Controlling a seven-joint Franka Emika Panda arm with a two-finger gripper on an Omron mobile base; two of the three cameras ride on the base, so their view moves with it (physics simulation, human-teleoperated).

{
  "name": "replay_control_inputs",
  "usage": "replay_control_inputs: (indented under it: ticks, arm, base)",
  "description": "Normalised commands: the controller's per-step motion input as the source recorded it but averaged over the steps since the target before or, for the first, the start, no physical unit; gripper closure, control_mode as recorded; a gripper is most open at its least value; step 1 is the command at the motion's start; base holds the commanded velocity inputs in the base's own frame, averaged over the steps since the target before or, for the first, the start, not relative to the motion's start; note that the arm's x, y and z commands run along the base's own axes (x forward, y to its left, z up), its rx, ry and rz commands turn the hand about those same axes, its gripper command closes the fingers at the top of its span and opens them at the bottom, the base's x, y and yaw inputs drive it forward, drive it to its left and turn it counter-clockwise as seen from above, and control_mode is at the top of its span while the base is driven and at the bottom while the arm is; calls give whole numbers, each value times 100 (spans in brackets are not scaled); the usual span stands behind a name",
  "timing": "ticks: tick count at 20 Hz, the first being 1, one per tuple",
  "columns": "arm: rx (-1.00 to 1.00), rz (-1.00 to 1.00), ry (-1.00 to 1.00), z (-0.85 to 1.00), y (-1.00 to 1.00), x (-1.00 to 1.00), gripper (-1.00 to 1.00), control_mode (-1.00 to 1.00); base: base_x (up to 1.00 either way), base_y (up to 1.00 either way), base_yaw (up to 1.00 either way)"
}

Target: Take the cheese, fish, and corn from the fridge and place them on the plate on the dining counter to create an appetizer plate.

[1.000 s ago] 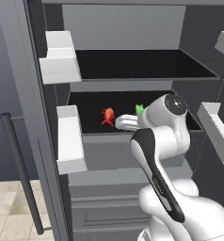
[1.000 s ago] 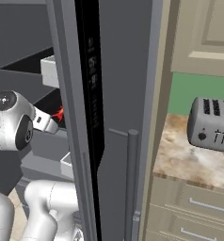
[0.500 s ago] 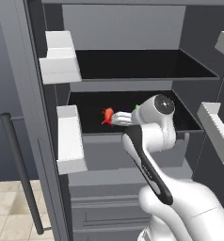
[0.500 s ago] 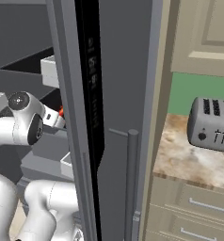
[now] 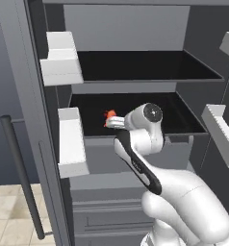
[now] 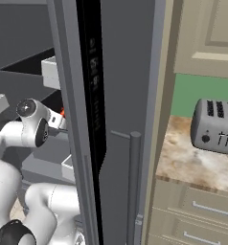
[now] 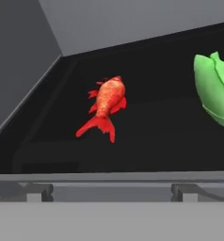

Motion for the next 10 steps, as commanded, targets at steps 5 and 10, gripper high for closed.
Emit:
replay_control_inputs:
  ticks: [5, 10]
  arm:
    - [0, 0, 7, 0, 28, 51, -100, -100]
    - [0, -1, 0, -3, 19, 45, -100, -100]
  base:
    - [0, 0, 0]
    - [0, 0, 0]
